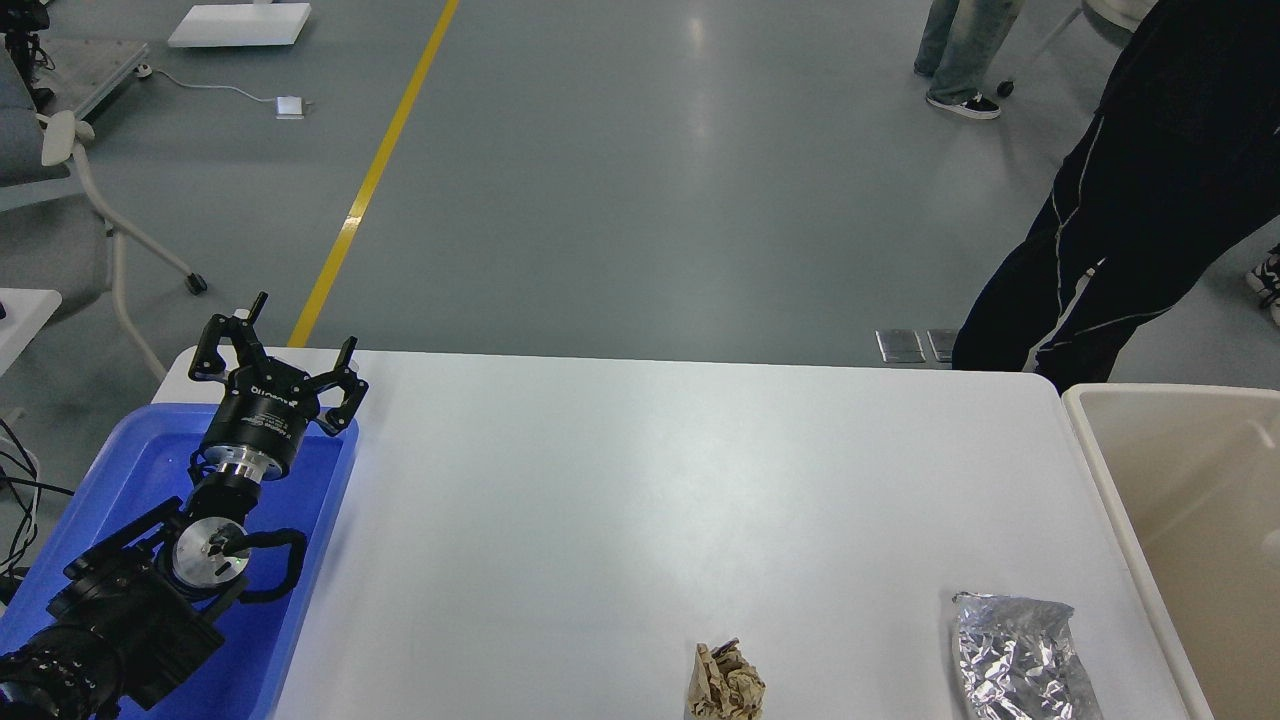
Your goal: Tidy desktop
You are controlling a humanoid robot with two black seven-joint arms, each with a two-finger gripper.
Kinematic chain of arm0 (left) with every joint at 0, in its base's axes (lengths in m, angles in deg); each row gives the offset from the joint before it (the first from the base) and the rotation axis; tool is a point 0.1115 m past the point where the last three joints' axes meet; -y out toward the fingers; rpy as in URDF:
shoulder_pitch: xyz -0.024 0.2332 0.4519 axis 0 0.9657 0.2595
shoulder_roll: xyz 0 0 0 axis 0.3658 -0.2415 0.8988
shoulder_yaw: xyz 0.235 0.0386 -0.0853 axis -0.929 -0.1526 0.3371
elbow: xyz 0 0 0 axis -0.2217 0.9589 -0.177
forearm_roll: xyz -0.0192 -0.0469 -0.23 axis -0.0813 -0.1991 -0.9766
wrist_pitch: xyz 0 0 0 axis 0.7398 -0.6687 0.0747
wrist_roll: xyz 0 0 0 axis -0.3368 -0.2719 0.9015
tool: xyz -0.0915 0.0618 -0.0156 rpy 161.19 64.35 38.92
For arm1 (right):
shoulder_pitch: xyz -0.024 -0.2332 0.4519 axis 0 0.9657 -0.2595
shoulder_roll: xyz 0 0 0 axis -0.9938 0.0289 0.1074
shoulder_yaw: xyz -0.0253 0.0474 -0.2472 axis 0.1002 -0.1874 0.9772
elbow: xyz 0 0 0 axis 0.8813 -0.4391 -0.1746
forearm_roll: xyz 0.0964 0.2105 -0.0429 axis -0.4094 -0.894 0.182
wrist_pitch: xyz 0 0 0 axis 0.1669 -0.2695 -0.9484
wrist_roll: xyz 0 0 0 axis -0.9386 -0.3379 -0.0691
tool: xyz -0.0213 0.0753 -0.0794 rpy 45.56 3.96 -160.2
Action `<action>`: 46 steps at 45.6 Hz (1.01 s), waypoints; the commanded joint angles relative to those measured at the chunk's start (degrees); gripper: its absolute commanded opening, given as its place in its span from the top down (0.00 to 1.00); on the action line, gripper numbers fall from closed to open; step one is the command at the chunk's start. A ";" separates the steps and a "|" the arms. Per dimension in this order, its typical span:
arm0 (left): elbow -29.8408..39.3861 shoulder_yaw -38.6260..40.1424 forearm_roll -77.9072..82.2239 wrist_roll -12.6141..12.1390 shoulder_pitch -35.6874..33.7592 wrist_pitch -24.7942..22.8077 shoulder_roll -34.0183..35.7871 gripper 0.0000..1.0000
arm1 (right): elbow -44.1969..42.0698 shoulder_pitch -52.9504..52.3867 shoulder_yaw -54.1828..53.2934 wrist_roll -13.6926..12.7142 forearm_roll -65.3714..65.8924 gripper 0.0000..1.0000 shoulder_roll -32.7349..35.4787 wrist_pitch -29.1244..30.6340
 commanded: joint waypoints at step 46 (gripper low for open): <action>0.00 0.01 0.00 0.00 0.00 0.00 0.00 0.00 | 52.36 -14.42 -69.56 0.43 1.01 0.00 20.74 8.27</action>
